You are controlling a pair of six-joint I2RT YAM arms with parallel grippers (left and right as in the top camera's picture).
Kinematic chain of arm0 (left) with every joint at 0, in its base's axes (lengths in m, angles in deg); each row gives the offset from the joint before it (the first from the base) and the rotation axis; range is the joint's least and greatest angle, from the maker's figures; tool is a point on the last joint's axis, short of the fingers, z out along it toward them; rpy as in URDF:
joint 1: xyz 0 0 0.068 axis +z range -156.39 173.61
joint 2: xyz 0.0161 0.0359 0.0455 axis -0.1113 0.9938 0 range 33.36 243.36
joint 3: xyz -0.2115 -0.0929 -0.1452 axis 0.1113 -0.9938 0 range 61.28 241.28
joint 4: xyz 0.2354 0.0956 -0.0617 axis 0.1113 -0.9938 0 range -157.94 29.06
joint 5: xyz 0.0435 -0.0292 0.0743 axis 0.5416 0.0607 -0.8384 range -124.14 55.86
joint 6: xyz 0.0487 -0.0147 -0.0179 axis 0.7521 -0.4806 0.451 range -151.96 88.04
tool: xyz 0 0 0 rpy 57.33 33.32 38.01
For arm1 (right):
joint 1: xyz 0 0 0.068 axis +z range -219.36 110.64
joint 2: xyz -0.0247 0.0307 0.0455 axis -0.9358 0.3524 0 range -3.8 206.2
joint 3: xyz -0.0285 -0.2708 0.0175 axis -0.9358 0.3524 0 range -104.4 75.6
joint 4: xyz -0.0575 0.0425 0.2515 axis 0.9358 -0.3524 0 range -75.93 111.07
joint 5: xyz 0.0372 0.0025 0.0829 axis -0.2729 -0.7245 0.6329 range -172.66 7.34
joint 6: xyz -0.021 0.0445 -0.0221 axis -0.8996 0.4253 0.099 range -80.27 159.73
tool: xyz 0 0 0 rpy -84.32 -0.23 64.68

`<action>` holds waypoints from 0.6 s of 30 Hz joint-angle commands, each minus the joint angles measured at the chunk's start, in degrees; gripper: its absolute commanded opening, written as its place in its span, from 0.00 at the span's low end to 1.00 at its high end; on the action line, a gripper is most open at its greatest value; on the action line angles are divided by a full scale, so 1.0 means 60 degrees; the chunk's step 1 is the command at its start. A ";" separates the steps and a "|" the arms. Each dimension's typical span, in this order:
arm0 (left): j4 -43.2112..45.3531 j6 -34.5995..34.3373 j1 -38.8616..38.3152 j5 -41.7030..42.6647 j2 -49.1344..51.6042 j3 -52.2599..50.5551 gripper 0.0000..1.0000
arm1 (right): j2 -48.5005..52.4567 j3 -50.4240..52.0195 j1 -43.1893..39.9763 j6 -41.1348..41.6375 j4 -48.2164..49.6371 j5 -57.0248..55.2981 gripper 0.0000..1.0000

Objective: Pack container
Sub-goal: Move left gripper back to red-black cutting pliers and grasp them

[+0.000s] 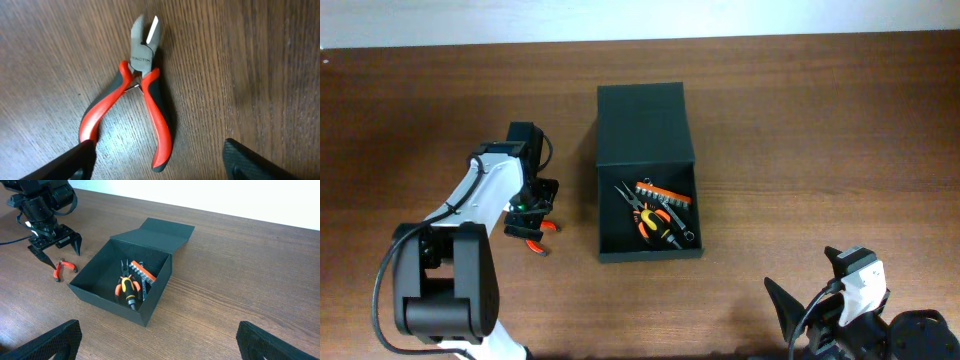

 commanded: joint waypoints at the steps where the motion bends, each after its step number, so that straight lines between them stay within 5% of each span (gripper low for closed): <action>1: 0.0098 0.0189 0.0047 0.0211 0.0229 -0.0069 0.79 | -0.0073 0.0025 -0.0029 0.0113 0.0051 -0.0153 0.99; 15: 0.0834 0.0579 0.0047 0.0732 0.1140 -0.0069 0.63 | -0.0073 0.0025 -0.0029 0.0113 0.0055 -0.0157 0.99; 18: 0.0831 0.0583 0.0044 0.0772 0.1224 -0.0069 0.50 | -0.0073 0.0025 -0.0029 0.0113 0.0051 -0.0157 0.99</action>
